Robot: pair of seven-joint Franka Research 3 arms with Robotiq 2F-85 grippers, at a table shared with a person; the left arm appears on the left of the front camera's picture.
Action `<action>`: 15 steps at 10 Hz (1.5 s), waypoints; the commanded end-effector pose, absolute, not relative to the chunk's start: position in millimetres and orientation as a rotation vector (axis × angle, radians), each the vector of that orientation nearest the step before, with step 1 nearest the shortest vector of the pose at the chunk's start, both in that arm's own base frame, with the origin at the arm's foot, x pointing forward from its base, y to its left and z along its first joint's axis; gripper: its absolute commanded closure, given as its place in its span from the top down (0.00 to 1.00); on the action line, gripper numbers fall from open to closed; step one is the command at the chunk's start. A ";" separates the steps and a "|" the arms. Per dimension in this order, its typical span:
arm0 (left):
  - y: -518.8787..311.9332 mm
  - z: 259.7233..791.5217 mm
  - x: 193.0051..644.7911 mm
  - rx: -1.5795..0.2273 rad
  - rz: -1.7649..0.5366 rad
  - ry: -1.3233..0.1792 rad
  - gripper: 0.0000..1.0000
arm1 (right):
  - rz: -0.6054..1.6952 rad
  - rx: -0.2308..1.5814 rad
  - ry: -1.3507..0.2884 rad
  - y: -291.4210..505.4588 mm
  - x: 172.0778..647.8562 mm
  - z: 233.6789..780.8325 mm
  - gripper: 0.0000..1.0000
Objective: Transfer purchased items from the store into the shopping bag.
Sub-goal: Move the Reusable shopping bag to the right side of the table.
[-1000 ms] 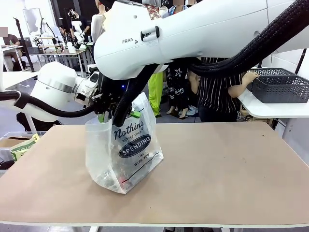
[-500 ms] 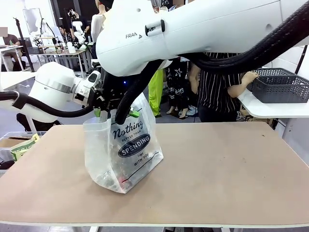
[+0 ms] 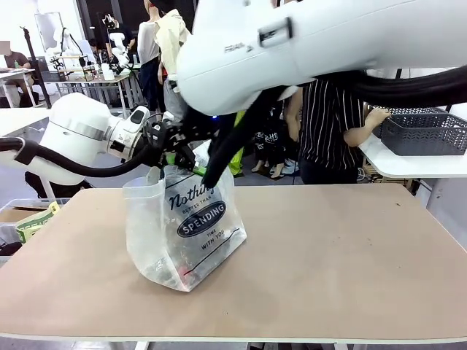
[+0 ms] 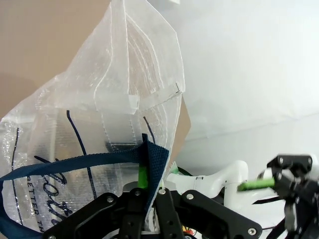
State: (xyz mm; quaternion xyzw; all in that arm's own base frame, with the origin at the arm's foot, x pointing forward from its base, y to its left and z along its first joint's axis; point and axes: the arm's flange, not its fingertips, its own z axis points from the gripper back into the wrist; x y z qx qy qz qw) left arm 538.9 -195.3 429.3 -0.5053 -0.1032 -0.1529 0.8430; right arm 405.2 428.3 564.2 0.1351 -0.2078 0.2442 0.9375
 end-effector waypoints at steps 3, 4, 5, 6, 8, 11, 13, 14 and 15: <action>-194.9 430.1 529.7 -1.027 -0.332 -0.263 0.00 | 0.173 0.266 -0.481 318.5 381.7 575.2 1.00; -195.5 430.2 529.6 -1.022 -0.335 -0.268 0.00 | 0.093 0.249 -0.464 290.6 384.2 577.2 1.00; -195.9 430.6 529.9 -1.006 -0.337 -0.273 0.00 | 0.037 0.230 -0.434 262.3 387.8 577.6 1.00; -196.7 431.6 528.4 -0.981 -0.342 -0.285 0.00 | -0.049 0.193 -0.400 234.1 393.0 577.0 1.00; -199.5 431.1 526.8 -0.945 -0.347 -0.296 0.00 | -0.262 0.133 -0.301 175.2 403.2 574.5 1.00; -206.7 426.9 525.5 -0.878 -0.359 -0.295 0.00 | -0.460 0.083 -0.177 92.3 415.4 570.7 1.00; -206.7 425.4 522.9 -0.857 -0.356 -0.302 0.00 | -0.554 0.117 -0.148 56.1 415.2 563.4 1.00; -207.5 425.0 523.1 -0.856 -0.353 -0.301 0.00 | -0.566 0.135 -0.151 48.5 414.1 560.2 1.00; -209.2 424.4 524.1 -0.855 -0.353 -0.301 0.00 | -0.578 0.146 -0.157 43.2 414.1 557.8 1.00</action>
